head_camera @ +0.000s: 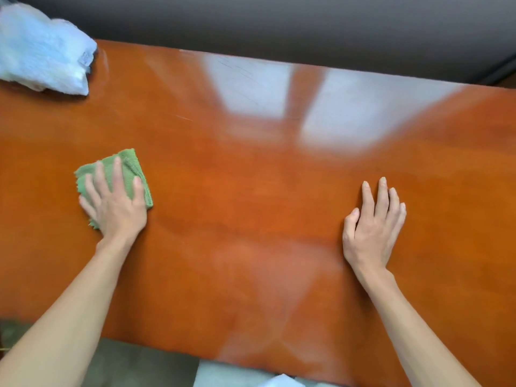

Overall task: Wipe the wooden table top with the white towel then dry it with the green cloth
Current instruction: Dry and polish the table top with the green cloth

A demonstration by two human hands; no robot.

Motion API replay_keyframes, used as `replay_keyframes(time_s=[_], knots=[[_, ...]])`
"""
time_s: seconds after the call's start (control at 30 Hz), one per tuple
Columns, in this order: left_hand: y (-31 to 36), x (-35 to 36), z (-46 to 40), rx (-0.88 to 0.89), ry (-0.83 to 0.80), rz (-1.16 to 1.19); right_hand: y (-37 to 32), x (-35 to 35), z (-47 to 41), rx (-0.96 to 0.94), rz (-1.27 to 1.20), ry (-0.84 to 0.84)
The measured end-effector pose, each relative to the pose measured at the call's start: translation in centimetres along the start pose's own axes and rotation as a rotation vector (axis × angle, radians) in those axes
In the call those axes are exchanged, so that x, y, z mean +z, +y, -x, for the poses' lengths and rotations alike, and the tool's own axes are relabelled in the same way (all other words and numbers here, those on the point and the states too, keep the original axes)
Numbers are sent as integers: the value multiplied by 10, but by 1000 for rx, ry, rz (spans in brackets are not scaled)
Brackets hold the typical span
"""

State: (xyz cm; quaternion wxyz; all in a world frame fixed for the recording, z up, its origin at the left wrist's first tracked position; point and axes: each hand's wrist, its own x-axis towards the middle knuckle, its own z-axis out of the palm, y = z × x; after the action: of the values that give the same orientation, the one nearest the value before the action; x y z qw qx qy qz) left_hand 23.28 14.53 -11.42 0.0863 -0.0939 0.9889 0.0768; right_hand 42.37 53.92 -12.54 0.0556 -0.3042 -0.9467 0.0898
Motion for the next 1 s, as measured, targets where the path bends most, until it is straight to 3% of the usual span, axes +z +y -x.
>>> replay_keyframes(time_s=[0.17, 0.3, 0.43, 0.57, 0.7, 0.83, 1.0], knots=[[29, 6, 12, -9, -7, 31, -1, 1, 3, 18, -3, 14], [106, 27, 65, 255, -66, -37, -1, 1, 1, 18, -12, 32], [200, 58, 144, 629, -97, -94, 0, 3, 2, 14, -20, 48], [243, 73, 180, 842, -181, -126, 0, 4, 2, 8, -13, 28], [220, 65, 157, 905, -146, -117, -3, 1, 1, 11, -26, -3], [152, 46, 104, 717, -104, -66, -32, -1, 3, 11, -80, -20], [33, 14, 35, 524, -119, -87, -137, 3, 13, -218, -176, -134]])
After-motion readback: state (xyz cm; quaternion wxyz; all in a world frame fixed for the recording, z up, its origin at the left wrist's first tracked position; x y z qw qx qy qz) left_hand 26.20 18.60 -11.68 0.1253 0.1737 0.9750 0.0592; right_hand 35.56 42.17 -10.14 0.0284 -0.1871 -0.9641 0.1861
